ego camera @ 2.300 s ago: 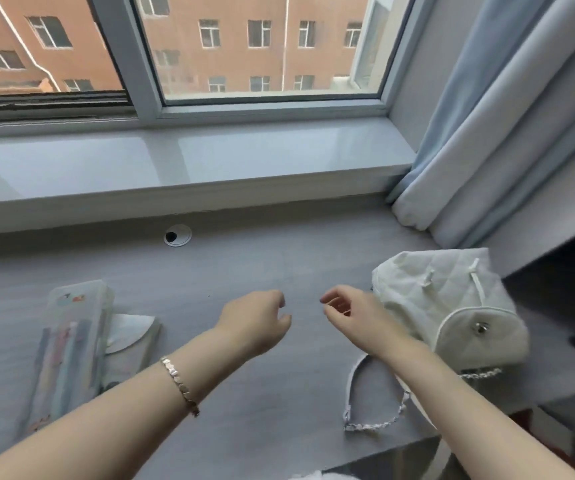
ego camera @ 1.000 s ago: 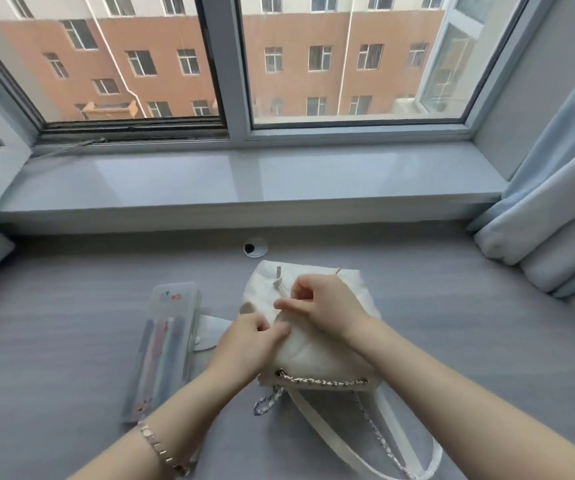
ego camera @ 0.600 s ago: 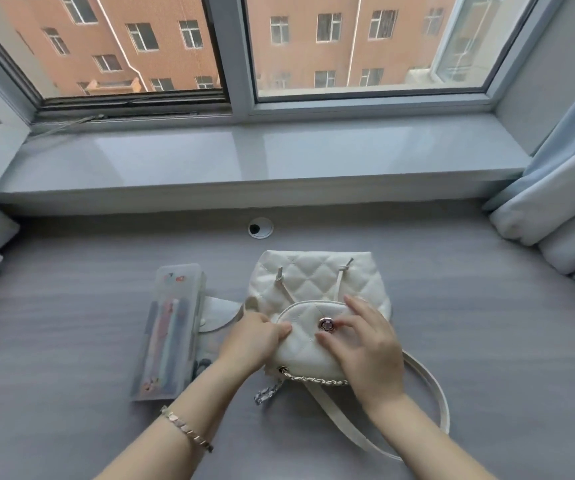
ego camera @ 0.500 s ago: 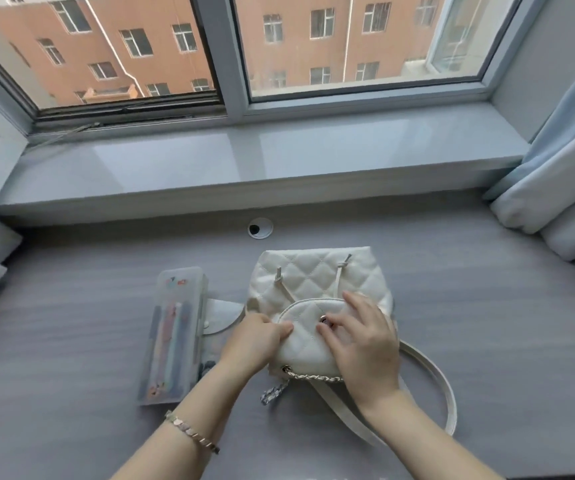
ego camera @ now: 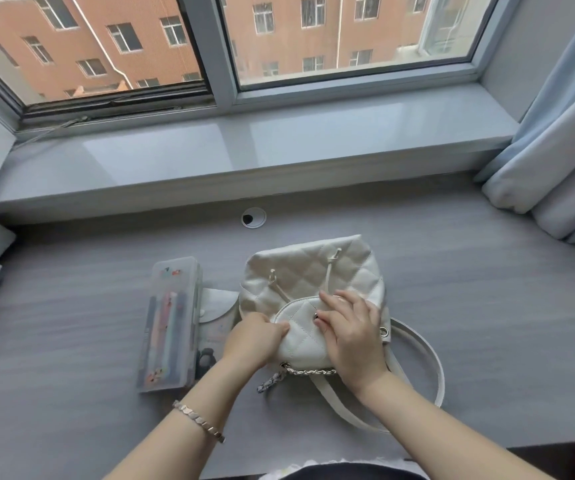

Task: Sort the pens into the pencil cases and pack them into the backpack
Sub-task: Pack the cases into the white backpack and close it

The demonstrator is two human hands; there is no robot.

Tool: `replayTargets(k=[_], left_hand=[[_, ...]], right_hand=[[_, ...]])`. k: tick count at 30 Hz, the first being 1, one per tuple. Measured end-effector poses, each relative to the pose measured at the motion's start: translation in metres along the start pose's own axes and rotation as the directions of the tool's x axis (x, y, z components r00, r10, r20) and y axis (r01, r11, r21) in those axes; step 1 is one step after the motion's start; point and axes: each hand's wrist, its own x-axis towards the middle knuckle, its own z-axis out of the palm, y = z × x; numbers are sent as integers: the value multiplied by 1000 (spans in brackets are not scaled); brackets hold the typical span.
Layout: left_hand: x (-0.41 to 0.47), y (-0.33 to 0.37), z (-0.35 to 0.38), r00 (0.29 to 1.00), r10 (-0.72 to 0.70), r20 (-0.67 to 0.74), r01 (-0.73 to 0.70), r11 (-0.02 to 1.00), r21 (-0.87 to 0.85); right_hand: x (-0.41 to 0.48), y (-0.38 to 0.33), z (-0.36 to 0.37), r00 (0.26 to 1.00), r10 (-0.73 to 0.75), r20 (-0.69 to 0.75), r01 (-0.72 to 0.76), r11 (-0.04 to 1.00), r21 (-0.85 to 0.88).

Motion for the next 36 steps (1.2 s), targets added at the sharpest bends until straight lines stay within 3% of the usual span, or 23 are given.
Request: replayTargets(k=[4,11,14,18,21,27,31,33,35,36], left_hand=[[-8,-5,15,999,-10,-52,16,993,121],[-4,-6,14,999,-16,-29,21,983,185],[-4,-7,13,1000,-14,-16,17,981,191],[-4,-7,10,1000,-9,-6,10,983,185],[-3,-6,10,1000,-6,1,5,981,192],[-3,-5,13,1000,-27,-11,28,983,179],[-7,-5,12,1000,0,7,-1,985,174],[-13,-5,9,999,34,-14,-31,979,200],[-20,-8,4,958,250,-141,-193,924,329],[-21,-12,1,871,440,-220,-326,851,412]], right_hand=[[-15,7,7,998,-49,-39,50,999,16],[-18,-1,3,997,14,-70,-9,998,63],[-16,3,-3,1000,16,4,-16,995,94],[7,31,-10,957,-223,184,156,935,319],[16,41,-9,931,-255,259,130,899,419],[7,32,-6,981,-106,160,43,934,353],[-8,6,-9,976,193,99,-212,945,248],[-8,-1,-13,961,254,107,-273,932,237],[-1,-3,-24,926,332,178,-370,889,268],[4,-3,-30,896,383,226,-437,852,288]])
